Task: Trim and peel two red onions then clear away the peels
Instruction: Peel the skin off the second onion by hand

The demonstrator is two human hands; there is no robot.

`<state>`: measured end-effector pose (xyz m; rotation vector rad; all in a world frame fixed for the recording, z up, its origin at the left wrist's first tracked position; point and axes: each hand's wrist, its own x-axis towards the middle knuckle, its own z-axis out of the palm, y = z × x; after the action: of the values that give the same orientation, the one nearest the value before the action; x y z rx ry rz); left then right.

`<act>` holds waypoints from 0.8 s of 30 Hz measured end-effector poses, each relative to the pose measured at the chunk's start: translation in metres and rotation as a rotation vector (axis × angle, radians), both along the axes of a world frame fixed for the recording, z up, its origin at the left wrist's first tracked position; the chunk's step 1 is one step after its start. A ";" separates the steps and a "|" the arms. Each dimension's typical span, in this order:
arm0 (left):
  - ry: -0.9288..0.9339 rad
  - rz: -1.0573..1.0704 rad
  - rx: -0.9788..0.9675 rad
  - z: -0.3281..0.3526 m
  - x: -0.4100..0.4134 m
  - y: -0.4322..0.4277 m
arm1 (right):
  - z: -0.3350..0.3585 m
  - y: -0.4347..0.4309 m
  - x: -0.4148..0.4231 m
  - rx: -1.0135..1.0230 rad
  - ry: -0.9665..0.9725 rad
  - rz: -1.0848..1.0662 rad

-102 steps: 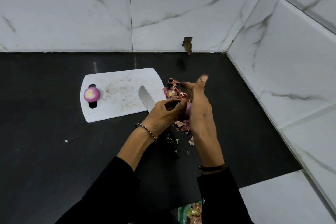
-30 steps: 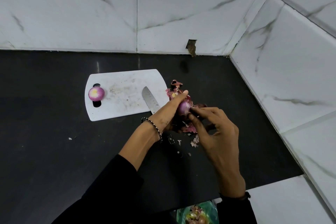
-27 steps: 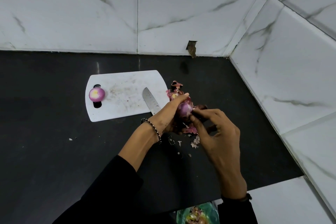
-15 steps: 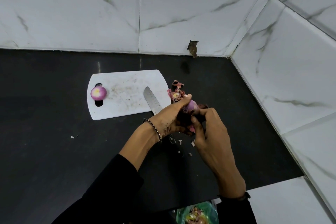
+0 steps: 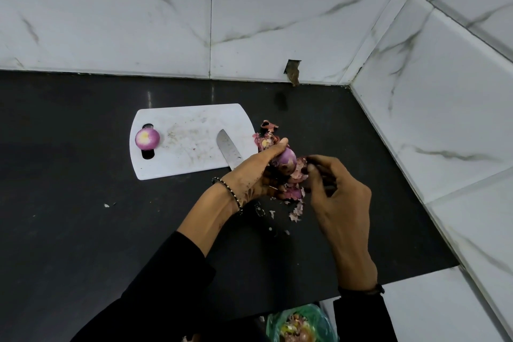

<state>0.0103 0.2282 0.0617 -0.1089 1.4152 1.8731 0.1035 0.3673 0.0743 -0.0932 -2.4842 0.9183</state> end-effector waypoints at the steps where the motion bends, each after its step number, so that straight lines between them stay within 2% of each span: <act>1: 0.009 -0.007 0.007 0.000 0.000 0.000 | 0.002 0.000 -0.001 0.017 0.003 0.026; 7: 0.052 -0.037 0.057 0.007 0.001 0.000 | 0.006 -0.005 -0.010 0.060 -0.003 0.133; 16: 0.099 -0.102 0.048 0.008 0.002 0.002 | 0.005 -0.002 -0.014 0.057 -0.058 0.105; 21: 0.073 -0.087 0.009 0.009 0.004 0.002 | 0.006 -0.005 -0.013 0.137 -0.082 0.082; 24: 0.046 -0.066 0.044 0.009 0.004 0.001 | 0.002 -0.006 -0.011 0.054 -0.089 0.029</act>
<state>0.0144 0.2290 0.0706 0.0026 1.3903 1.8616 0.0921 0.3609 0.0759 -0.0818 -2.5967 0.8760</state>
